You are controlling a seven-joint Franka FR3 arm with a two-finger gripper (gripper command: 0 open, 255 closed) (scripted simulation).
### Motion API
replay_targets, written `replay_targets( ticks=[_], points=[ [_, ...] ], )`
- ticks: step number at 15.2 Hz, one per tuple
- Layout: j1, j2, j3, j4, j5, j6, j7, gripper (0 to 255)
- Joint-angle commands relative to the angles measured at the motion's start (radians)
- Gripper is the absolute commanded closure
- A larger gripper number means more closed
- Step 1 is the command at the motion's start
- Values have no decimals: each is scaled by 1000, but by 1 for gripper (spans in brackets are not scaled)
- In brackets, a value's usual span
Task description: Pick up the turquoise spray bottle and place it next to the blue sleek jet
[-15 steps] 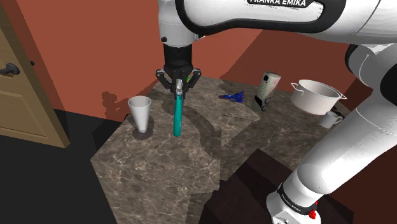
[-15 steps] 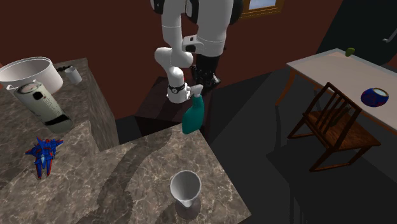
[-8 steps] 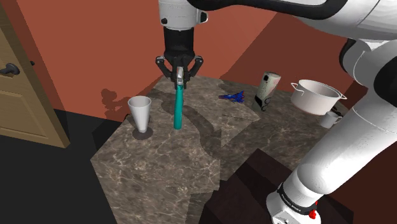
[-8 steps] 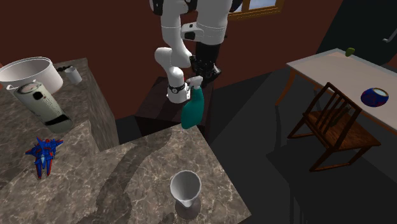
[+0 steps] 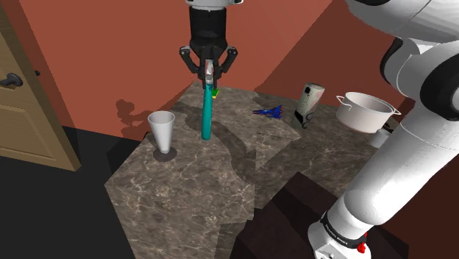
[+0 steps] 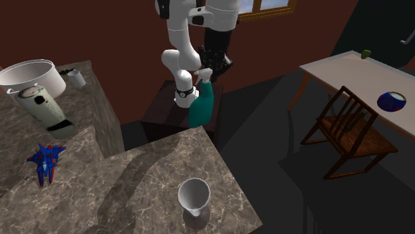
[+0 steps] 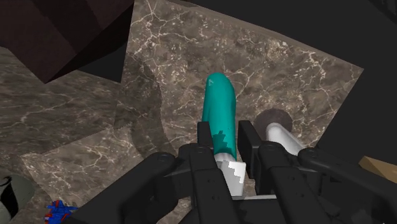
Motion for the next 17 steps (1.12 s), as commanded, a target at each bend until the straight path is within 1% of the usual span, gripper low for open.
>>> replay_targets(
  ticks=[1, 7, 10, 12, 17],
  points=[
    [7, 23, 7, 51, -15, -35, 7, 255],
    [43, 100, 29, 213, -72, -143, 33, 255],
    [-43, -14, -30, 78, 2, -81, -81, 255],
    [-82, -74, -72, 5, 36, -49, -152, 255],
    [-141, -182, -181, -139, 80, 17, -313, 255]
  ],
)
